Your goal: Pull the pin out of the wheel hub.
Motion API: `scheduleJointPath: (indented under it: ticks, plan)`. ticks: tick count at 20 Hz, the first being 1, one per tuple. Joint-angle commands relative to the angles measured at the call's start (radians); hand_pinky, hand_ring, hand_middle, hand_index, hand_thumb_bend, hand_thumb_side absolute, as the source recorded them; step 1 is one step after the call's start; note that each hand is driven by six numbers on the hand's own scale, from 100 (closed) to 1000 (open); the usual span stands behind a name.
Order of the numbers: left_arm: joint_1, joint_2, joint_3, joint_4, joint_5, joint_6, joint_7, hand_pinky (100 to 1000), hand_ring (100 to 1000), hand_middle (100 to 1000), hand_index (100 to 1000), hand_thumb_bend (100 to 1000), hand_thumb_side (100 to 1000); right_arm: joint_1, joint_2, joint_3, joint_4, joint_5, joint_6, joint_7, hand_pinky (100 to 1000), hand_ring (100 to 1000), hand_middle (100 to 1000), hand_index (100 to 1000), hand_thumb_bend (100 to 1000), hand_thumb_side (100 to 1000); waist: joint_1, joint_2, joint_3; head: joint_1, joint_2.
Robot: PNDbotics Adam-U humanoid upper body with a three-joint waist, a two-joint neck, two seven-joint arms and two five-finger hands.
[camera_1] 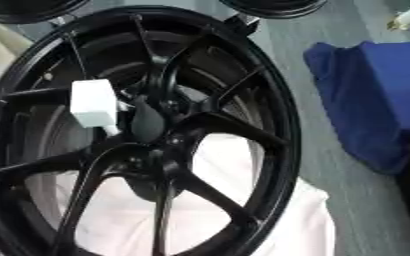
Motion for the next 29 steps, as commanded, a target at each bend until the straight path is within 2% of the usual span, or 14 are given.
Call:
scheduleJointPath:
  ticks: [1,4,5,6,8,9,10,12,15,17,18,19,20,29]
  plan:
    - [-0.008,0.014,0.006,-0.02,-0.002,-0.002,0.001,961,567,573,763,173,758,0.047,0.016,-0.043,-0.027,0.051,0.036,-0.051,846,820,793,819,284,100,0.0,-0.015,0.004,-0.002,-0.016]
    - [-0.01,0.011,0.003,-0.02,0.001,0.0,-0.003,962,568,574,765,174,760,0.121,0.049,-0.041,-0.049,0.097,0.074,-0.097,895,923,911,894,437,103,0.0,-0.017,0.013,-0.009,-0.017]
    - [-0.011,0.011,0.001,-0.02,0.002,0.001,-0.006,962,568,574,765,174,760,0.144,0.059,-0.042,-0.063,0.113,0.081,-0.113,896,934,930,914,393,332,0.0,-0.018,0.016,-0.012,-0.016]
    - [-0.011,0.011,0.0,-0.02,0.002,0.001,-0.009,962,569,574,765,175,760,0.158,0.069,-0.043,-0.075,0.129,0.087,-0.129,898,941,941,924,328,483,0.0,-0.019,0.018,-0.014,-0.016]
    - [-0.012,0.01,0.0,-0.02,0.003,0.002,-0.012,963,569,574,766,178,759,0.165,0.086,-0.052,-0.089,0.16,0.104,-0.16,888,936,951,940,255,938,0.0,-0.021,0.02,-0.015,-0.015]
    - [-0.012,0.01,0.0,-0.02,0.003,0.002,-0.013,963,569,574,766,179,759,0.163,0.095,-0.059,-0.091,0.165,0.116,-0.175,880,925,947,940,228,1000,-0.001,-0.021,0.02,-0.015,-0.015]
    - [-0.011,0.01,0.0,-0.02,0.003,0.002,-0.014,963,569,574,766,179,759,0.159,0.101,-0.067,-0.091,0.16,0.129,-0.19,871,913,939,937,244,1000,-0.001,-0.022,0.019,-0.016,-0.014]
    - [-0.011,0.01,0.0,-0.02,0.002,0.003,-0.014,963,568,574,765,179,759,0.15,0.111,-0.075,-0.098,0.137,0.151,-0.22,850,863,873,899,104,1000,-0.003,-0.022,0.02,-0.015,-0.014]
    - [-0.011,0.01,0.0,-0.02,0.002,0.003,-0.015,963,568,574,765,179,759,0.142,0.12,-0.076,-0.118,0.094,0.162,-0.265,814,761,715,786,100,996,-0.005,-0.023,0.02,-0.015,-0.013]
    - [-0.012,0.01,-0.001,-0.02,0.002,0.004,-0.016,963,568,574,765,178,759,0.134,0.121,-0.077,-0.133,0.064,0.167,-0.295,769,669,613,704,100,884,-0.006,-0.023,0.021,-0.016,-0.011]
    - [-0.012,0.011,-0.002,-0.02,0.002,0.004,-0.017,964,568,574,765,178,759,0.129,0.123,-0.075,-0.142,0.048,0.166,-0.311,756,650,594,686,100,755,-0.007,-0.024,0.021,-0.017,-0.012]
    - [-0.013,0.011,-0.002,-0.02,0.002,0.004,-0.018,964,569,574,765,178,759,0.125,0.123,-0.072,-0.152,0.032,0.165,-0.327,740,625,569,666,100,566,-0.007,-0.024,0.022,-0.017,-0.012]
    - [-0.013,0.011,-0.002,-0.02,0.002,0.003,-0.019,964,569,574,765,178,758,0.121,0.124,-0.067,-0.164,0.016,0.165,-0.344,733,612,553,652,100,486,-0.007,-0.024,0.023,-0.018,-0.011]
    - [-0.022,0.014,-0.009,-0.02,0.005,0.0,-0.028,964,568,574,766,178,757,0.108,0.132,0.055,-0.355,-0.122,0.102,-0.482,744,594,533,635,100,367,-0.008,-0.024,0.035,-0.028,-0.01]
